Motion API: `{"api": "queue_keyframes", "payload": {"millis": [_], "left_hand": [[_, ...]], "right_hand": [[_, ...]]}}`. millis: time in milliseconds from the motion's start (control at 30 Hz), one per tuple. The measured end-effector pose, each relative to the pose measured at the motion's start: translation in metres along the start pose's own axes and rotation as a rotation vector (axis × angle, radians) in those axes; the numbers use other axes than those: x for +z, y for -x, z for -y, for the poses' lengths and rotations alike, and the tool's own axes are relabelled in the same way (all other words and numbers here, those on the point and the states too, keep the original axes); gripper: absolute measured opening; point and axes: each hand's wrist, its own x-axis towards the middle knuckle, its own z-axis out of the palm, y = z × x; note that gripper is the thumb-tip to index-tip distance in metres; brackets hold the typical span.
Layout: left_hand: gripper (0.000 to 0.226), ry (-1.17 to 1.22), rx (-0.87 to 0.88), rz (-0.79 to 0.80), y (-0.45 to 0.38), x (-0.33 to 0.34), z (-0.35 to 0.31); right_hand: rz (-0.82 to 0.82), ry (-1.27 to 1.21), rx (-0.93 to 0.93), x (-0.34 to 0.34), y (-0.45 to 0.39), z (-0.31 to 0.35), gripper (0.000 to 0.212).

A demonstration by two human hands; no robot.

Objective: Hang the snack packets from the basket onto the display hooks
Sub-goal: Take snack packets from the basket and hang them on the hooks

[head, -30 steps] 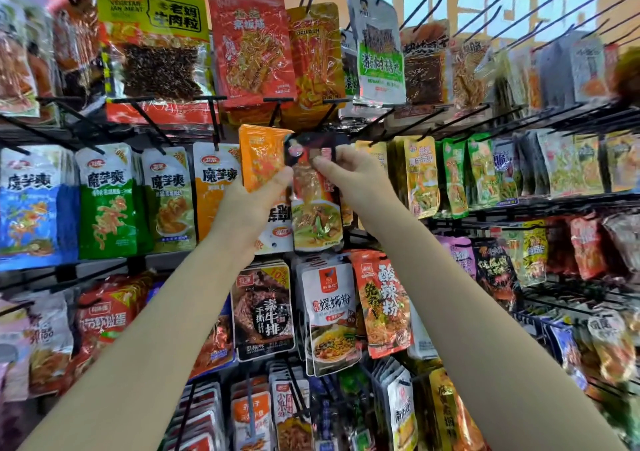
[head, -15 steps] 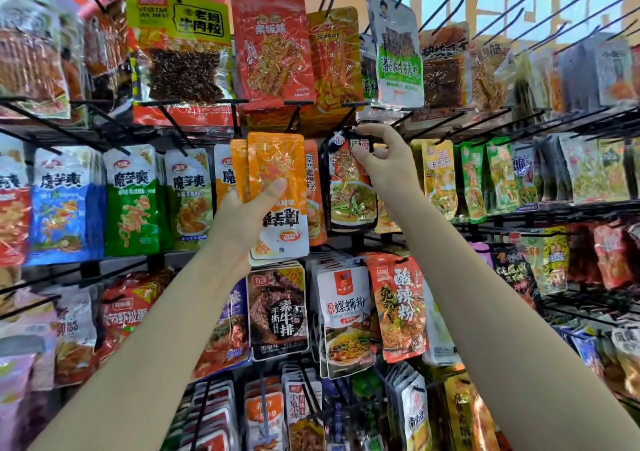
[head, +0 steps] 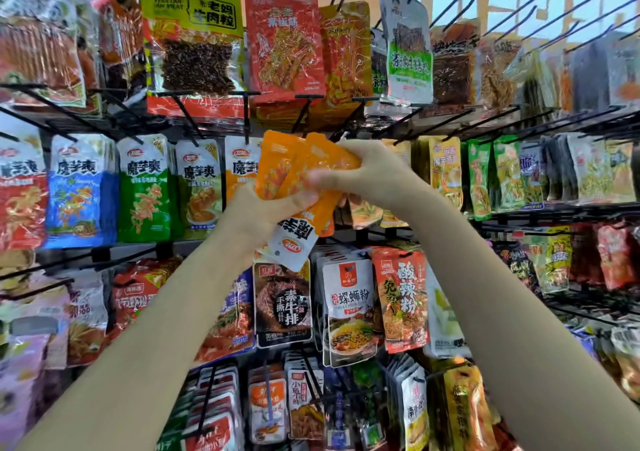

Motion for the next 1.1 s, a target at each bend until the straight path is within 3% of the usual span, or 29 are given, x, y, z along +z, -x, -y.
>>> {"api": "queue_keyframes", "payload": {"millis": [67, 200, 267, 333, 467, 533, 633, 700, 767, 933, 1100], "left_hand": [[0.054, -0.037, 0.007, 0.063, 0.004, -0.003, -0.001], [0.024, -0.055, 0.016, 0.227, 0.013, -0.01, -0.012], [0.026, -0.083, -0.006, 0.287, 0.015, -0.014, -0.015], [0.035, -0.096, -0.036, 0.306, 0.016, -0.019, -0.017], [0.052, -0.083, -0.009, 0.267, 0.02, -0.032, -0.016], [0.043, -0.025, 0.025, 0.123, 0.02, -0.039, -0.014], [0.026, 0.116, 0.06, -0.154, 0.017, -0.048, -0.012], [0.015, 0.174, 0.05, -0.259, 0.014, -0.054, -0.012], [0.011, 0.201, 0.055, -0.327, 0.012, -0.057, -0.011], [0.009, 0.267, 0.118, -0.372, 0.01, -0.042, -0.018], [0.02, 0.243, 0.061, -0.156, 0.013, -0.045, -0.019]], "right_hand": [[0.087, 0.019, 0.029, 0.004, 0.001, 0.004, 0.029], [0.151, -0.059, 0.078, 0.011, 0.001, 0.006, 0.053], [0.171, -0.115, 0.078, 0.016, 0.003, 0.006, 0.064], [0.146, -0.163, 0.051, 0.021, 0.002, 0.005, 0.058], [-0.052, -0.26, 0.031, 0.023, -0.001, -0.002, 0.038], [-0.104, -0.295, 0.053, 0.021, 0.0, -0.005, 0.032], [-0.014, -0.229, 0.117, 0.021, 0.004, -0.006, 0.026], [0.082, -0.12, 0.163, 0.025, 0.005, -0.006, 0.028], [0.049, -0.058, 0.13, 0.032, 0.003, -0.006, 0.036], [0.04, -0.14, 0.028, 0.059, -0.003, 0.011, 0.031], [-0.112, -0.313, 0.007, 0.076, -0.01, 0.012, 0.014]]}}
